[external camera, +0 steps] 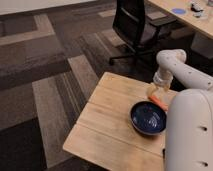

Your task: Place the pepper on the white sponge

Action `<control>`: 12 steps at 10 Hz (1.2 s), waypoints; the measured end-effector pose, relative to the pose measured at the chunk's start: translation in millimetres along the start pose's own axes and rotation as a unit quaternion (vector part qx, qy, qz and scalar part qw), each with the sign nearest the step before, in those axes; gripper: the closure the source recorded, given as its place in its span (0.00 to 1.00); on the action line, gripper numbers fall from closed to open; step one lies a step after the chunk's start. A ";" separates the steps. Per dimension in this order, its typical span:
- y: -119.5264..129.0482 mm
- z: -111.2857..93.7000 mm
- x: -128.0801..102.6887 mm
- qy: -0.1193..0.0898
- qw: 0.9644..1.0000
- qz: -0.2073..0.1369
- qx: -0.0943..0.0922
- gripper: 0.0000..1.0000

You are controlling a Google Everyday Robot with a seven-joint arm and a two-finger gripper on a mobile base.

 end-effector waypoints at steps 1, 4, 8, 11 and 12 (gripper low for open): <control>0.2 6.1 -1.0 -0.010 1.000 -0.009 -0.001 0.35; 3.2 18.4 0.8 -0.024 0.999 -0.028 0.002 0.35; 0.3 17.9 14.3 -0.007 1.000 0.003 0.017 0.78; -8.0 -16.5 22.2 0.015 0.997 0.054 0.044 1.00; -13.4 -28.4 23.3 0.013 0.996 0.066 0.053 1.00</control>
